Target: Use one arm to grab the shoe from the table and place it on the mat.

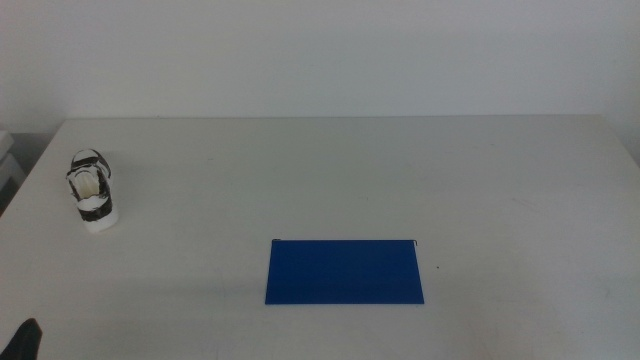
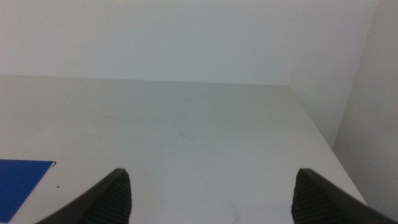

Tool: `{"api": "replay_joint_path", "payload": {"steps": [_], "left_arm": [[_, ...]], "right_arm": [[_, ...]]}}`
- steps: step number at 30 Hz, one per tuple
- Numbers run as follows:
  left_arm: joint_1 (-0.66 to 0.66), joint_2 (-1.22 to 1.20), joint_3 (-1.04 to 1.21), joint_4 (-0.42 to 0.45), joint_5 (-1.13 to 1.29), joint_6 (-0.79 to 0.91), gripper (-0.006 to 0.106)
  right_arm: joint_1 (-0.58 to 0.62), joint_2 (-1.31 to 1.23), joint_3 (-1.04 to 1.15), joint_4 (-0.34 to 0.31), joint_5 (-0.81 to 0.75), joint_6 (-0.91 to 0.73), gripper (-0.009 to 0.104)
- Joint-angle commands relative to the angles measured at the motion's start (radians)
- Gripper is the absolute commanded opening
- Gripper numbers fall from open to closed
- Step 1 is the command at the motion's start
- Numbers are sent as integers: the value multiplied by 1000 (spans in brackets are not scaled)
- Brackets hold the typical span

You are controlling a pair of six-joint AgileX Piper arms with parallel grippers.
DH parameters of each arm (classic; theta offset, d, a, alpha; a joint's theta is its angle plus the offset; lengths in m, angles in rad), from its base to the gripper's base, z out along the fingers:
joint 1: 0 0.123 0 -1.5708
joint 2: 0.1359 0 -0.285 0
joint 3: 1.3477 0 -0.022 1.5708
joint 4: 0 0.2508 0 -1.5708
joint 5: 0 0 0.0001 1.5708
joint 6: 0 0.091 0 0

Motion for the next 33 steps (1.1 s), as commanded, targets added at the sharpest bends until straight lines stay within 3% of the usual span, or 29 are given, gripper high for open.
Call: {"api": "replay_joint_path", "payload": {"steps": [1,12,25,33], "left_arm": [[-8,30,-28,-12,-79,-4,93],[-8,427,-412,42,-20,19,93],[-8,915,-1040,42,346,-16,93],[-8,1226,-1393,140,617,-154,93]], "right_arm": [[-5,-21,-10,-8,-79,-13,66],[-5,-21,-10,-8,-79,-13,66],[-5,-21,-10,-8,-79,-13,66],[-5,-21,-10,-8,-79,-13,66]]}}
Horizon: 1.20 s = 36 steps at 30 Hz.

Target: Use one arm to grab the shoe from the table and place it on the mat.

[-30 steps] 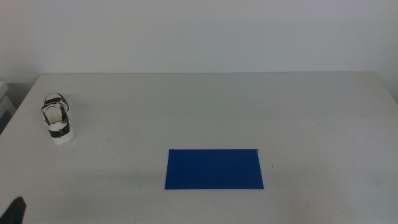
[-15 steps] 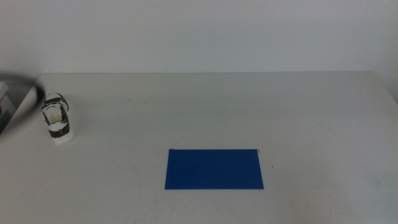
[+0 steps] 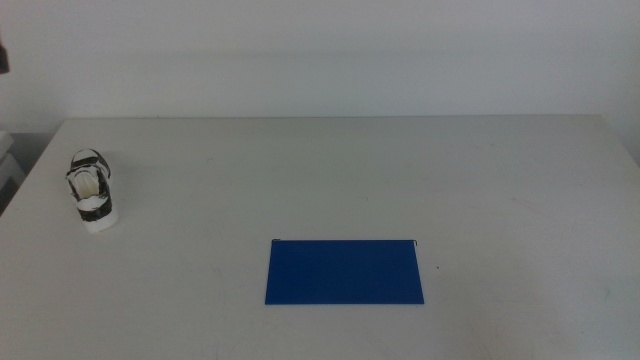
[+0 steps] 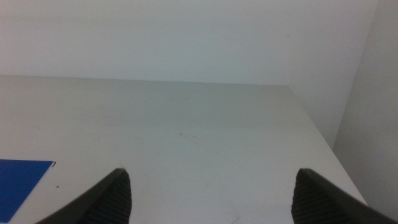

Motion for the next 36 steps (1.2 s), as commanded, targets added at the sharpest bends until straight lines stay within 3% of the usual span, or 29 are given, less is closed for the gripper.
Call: {"api": "replay_joint_path", "payload": {"steps": [1,6,14,22,36], "left_arm": [[-8,77,-115,35,22,-64,93],[-7,279,-318,86,156,-194,93],[-4,639,-647,132,411,-238,93],[85,878,-816,-44,464,-172,93],[101,1050,-820,-117,353,-87,93]], "right_arm": [[-5,-21,-10,-8,-79,-13,66],[-5,-21,-10,-8,-79,-13,66],[-5,-21,-10,-8,-79,-13,66],[-5,-21,-10,-8,-79,-13,66],[-5,-21,-10,-8,-79,-13,66]]}}
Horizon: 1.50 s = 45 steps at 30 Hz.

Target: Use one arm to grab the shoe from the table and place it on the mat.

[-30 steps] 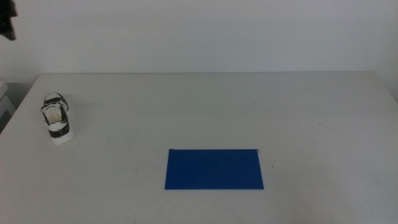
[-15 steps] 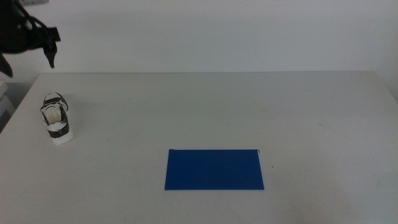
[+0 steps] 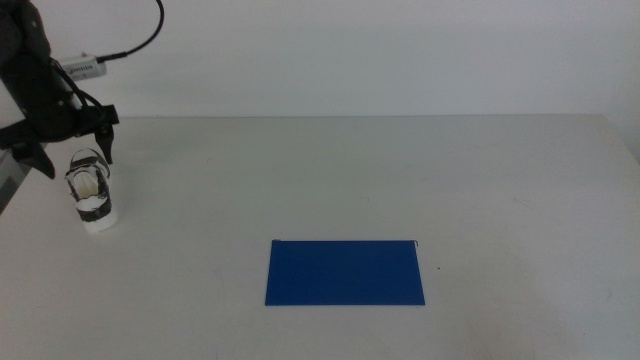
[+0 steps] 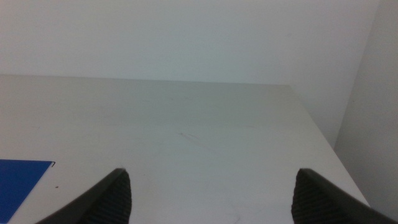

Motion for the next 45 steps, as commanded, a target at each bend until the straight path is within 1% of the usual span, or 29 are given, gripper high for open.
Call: {"api": "replay_joint_path", "payload": {"steps": [1,8,11,12,14,17,24,25,29,32,36,39,45], "left_arm": [[-2,-49,-33,-11,-27,14,93],[-3,-14,-33,-11,-31,-1,93],[-3,2,-33,-11,-29,-25,88],[-3,6,-33,-11,-26,-37,84],[-3,19,-33,-13,-21,-42,75],[-3,23,-33,-16,-17,-21,57],[-5,-24,-33,-17,8,1,3],[-4,-35,-33,-16,20,2,-2],[-11,-86,-28,-14,76,-21,-2],[-35,-140,20,12,86,-30,-2],[-77,-246,161,43,70,-64,-2],[-107,-337,296,35,28,-88,-2],[-201,-542,556,41,-61,-221,-2]], "right_arm": [[-5,-21,-10,-8,-79,-13,66],[-5,-21,-10,-8,-79,-13,66],[-5,-21,-10,-8,-79,-13,66],[-5,-21,-10,-8,-79,-13,66],[-5,-21,-10,-8,-79,-13,66],[-5,-21,-10,-8,-79,-13,66],[-5,-21,-10,-8,-79,-13,66],[-5,-21,-10,-8,-79,-13,66],[-5,-21,-10,-8,-79,-13,66],[-5,-21,-10,-8,-79,-13,66],[-5,-21,-10,-8,-79,-13,66],[-5,-21,-10,-8,-79,-13,66],[-5,-21,-10,-8,-79,-13,66]]}}
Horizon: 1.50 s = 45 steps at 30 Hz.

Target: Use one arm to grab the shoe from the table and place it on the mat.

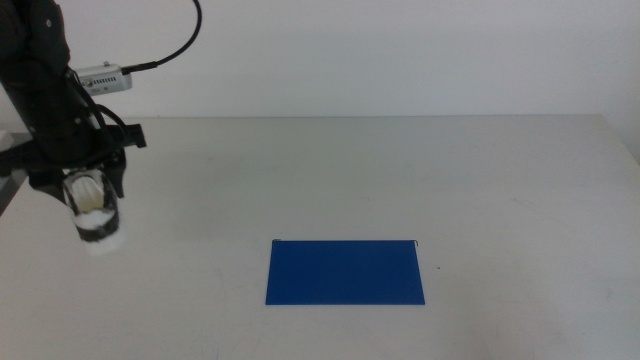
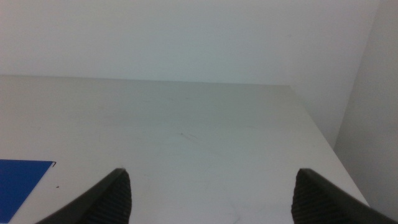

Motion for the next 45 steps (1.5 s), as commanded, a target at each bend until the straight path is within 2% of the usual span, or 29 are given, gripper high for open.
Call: {"api": "replay_joint_path", "payload": {"steps": [1,7,10,17,26,36,40,45], "left_arm": [[-46,-135,54,6,-37,-73,-2],[-164,-251,176,32,-35,-185,-2],[-215,-272,184,71,-20,-261,-2],[-277,-290,184,75,38,-383,-2],[-281,-290,184,101,40,-402,-2],[-281,-290,184,234,44,-403,-2],[-294,-285,184,180,44,-403,-2],[-395,-232,147,215,69,-407,-2]], "right_arm": [[-5,-21,-10,-8,-79,-13,66],[-5,-21,-10,-8,-79,-13,66],[-5,-21,-10,-8,-79,-13,66],[-5,-21,-10,-8,-79,-13,66],[-5,-21,-10,-8,-79,-13,66],[-5,-21,-10,-8,-79,-13,66],[-5,-21,-10,-8,-79,-13,66],[-5,-21,-10,-8,-79,-13,66]]}}
